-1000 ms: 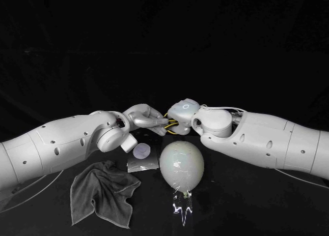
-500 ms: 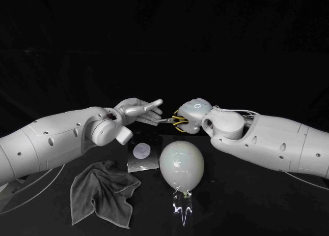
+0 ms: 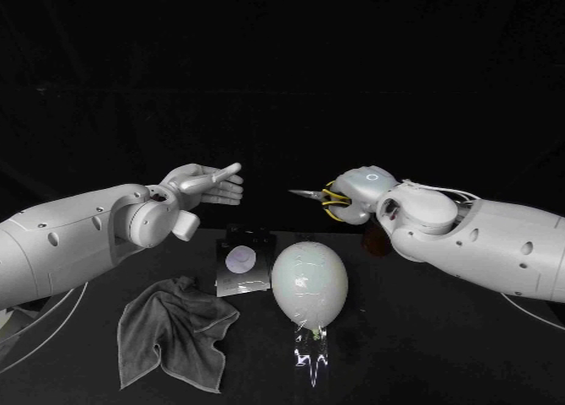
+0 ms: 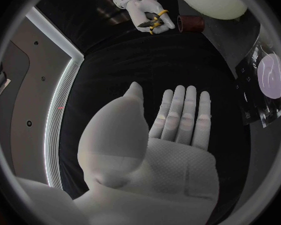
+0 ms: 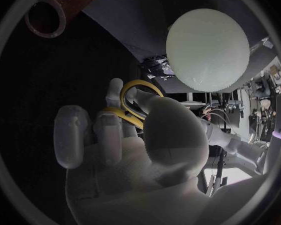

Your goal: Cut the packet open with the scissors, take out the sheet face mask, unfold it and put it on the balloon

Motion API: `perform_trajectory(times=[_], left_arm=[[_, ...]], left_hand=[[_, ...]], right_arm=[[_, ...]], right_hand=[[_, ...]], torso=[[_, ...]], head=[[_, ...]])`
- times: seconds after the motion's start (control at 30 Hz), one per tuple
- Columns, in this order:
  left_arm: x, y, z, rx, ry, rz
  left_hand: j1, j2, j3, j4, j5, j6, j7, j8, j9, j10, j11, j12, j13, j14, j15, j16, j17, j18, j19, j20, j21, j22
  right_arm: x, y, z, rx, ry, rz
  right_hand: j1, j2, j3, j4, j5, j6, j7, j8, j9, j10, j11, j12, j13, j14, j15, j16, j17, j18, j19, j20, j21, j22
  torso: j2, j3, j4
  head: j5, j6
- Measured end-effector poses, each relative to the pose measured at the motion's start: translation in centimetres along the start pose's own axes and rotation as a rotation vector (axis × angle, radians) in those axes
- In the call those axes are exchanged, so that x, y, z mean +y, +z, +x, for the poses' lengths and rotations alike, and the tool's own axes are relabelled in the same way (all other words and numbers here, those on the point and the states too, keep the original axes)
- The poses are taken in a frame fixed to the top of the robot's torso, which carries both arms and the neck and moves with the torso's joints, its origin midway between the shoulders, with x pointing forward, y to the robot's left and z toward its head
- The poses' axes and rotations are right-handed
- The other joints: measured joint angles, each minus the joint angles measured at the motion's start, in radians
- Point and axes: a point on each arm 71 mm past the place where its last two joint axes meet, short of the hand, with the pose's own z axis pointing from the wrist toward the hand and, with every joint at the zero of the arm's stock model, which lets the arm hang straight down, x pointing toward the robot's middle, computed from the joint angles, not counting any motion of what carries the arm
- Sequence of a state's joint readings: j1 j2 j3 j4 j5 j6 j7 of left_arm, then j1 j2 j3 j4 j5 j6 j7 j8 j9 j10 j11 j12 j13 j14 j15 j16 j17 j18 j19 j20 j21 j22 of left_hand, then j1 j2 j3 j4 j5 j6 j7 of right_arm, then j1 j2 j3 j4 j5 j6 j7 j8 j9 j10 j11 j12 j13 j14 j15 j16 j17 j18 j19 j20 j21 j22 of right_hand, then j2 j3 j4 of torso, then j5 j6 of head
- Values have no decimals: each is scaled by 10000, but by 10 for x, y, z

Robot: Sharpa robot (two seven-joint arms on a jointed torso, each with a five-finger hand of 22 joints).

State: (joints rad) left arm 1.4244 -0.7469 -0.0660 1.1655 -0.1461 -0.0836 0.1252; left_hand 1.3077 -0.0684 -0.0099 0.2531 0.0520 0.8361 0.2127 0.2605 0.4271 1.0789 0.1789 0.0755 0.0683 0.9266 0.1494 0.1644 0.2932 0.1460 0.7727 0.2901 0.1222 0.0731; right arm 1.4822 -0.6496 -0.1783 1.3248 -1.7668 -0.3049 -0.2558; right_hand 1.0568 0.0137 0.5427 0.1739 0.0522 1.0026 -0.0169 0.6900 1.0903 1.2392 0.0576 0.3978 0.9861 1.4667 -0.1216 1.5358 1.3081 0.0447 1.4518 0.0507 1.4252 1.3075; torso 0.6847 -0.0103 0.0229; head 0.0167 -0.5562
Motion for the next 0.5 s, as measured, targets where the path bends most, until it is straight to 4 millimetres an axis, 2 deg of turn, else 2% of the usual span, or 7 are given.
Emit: perform_trajectory(times=[0.03,0.07,0.1,0.2,0.33,0.43,0.5], left_arm=[[1,-2,-2,-46,27,76],[2,-4,-3,-78,61,158],[3,-5,-4,-104,100,236],[10,-13,-5,-155,277,523],[22,-21,-4,-196,657,867],[31,-26,-1,-205,1069,1116],[38,-29,0,-214,1374,1229]], left_hand=[[847,36,209,-373,0,68,-63,0,-27,113,-111,60,12,90,-89,70,17,11,176,2,88,24],[1281,51,316,-530,0,112,-106,0,-50,152,-150,88,14,162,-118,107,36,66,271,-21,157,43],[1772,84,481,-720,0,170,-163,-7,-99,227,-225,88,14,314,-167,179,63,173,485,-25,268,82],[2462,129,711,-951,0,268,-194,-57,-202,278,-276,88,-2,494,-246,253,107,280,754,-49,416,120],[2972,-24,1011,-1008,1,377,-159,-227,-373,278,-274,-20,-43,673,-313,320,131,283,853,-77,425,115],[3055,-167,1082,-958,1,388,-141,-341,-483,257,-253,-103,-54,670,-309,317,129,284,814,-44,418,52],[2980,-292,1044,-908,1,307,-60,-442,-557,60,-137,-115,-57,525,-166,196,96,283,601,-11,276,-14]], right_arm=[[-5,-3,0,-42,457,101],[-10,-7,-1,-78,973,200],[-14,-10,-1,-111,1516,295],[-26,-23,-1,-236,3663,561],[-39,-42,-2,-496,6528,947],[-46,-57,-2,-669,8603,1266],[-49,-66,-1,-738,9753,1490]], right_hand=[[21,-21,1,1,0,-30,25,-91,0,-1,-1,0,81,0,0,-25,0,-1,-28,20,-60,1],[41,-40,5,4,0,-122,55,-222,-14,-2,-2,0,187,0,1,-83,0,-1,-157,20,-215,1],[80,-76,180,171,0,-218,113,-390,-62,-5,-5,0,205,1,1,-166,-2,0,-341,-12,-427,2],[107,-98,331,275,0,-352,239,-757,-174,-7,-6,0,130,2,3,-265,-8,-1,-542,-113,-694,4],[242,-58,334,278,0,-471,331,-1349,-445,-9,-5,1,160,-20,129,-310,-8,92,-629,-200,-817,6],[311,-3,311,331,1,-432,370,-1599,-566,-10,-4,1,157,-18,131,-353,-8,92,-665,-236,-859,6],[396,-16,287,379,1,-400,405,-1765,-644,-10,-4,1,15,-16,133,-417,-7,93,-707,-278,-975,6]], torso=[[0,3,0],[0,3,2],[0,2,5],[7,-7,0],[12,-7,-5],[12,-3,-7],[14,-4,-12]], head=[[-9,0],[-14,0],[-23,-3],[-28,-39],[-12,-138],[11,-234],[37,-309]])
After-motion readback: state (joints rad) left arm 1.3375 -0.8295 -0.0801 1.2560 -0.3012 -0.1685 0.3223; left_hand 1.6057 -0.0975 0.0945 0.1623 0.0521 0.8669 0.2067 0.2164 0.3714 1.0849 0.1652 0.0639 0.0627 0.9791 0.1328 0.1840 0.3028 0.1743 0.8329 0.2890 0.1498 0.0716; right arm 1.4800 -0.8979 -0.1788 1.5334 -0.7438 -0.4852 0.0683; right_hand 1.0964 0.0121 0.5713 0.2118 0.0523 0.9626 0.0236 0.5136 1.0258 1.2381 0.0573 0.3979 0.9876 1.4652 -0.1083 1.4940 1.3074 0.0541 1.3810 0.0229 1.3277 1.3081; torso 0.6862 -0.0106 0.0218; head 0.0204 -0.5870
